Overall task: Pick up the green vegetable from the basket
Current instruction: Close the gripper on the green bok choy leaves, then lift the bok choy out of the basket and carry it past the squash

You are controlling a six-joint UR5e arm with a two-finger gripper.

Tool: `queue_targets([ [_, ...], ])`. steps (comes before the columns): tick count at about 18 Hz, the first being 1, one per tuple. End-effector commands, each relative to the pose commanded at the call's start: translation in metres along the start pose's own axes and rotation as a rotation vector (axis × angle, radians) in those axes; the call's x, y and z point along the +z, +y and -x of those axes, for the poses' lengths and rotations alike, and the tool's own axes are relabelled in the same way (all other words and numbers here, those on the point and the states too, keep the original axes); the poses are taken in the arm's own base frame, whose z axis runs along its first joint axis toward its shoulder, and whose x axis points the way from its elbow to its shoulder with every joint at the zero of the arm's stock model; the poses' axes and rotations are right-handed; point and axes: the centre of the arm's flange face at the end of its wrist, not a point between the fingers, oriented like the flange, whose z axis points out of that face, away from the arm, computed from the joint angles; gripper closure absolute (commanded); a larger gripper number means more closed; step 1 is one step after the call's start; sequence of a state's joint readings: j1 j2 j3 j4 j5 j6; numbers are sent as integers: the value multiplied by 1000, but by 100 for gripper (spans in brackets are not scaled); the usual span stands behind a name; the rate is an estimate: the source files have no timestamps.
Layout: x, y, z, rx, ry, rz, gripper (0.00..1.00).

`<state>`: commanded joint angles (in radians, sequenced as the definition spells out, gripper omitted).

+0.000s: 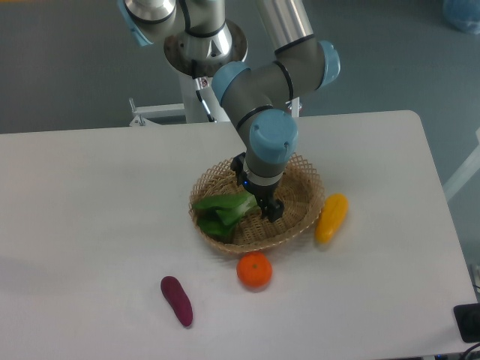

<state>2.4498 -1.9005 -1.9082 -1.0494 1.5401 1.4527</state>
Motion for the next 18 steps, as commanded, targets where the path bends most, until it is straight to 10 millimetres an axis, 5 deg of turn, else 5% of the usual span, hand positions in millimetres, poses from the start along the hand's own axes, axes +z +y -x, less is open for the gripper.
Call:
queue_targets([
  [6, 14, 0, -1, 4, -28, 2, 0],
  [9, 12, 0, -1, 2, -31, 1, 35],
  [12, 9, 0, -2, -5, -37, 2, 57],
  [18, -6, -1, 1, -21, -69, -6, 64],
])
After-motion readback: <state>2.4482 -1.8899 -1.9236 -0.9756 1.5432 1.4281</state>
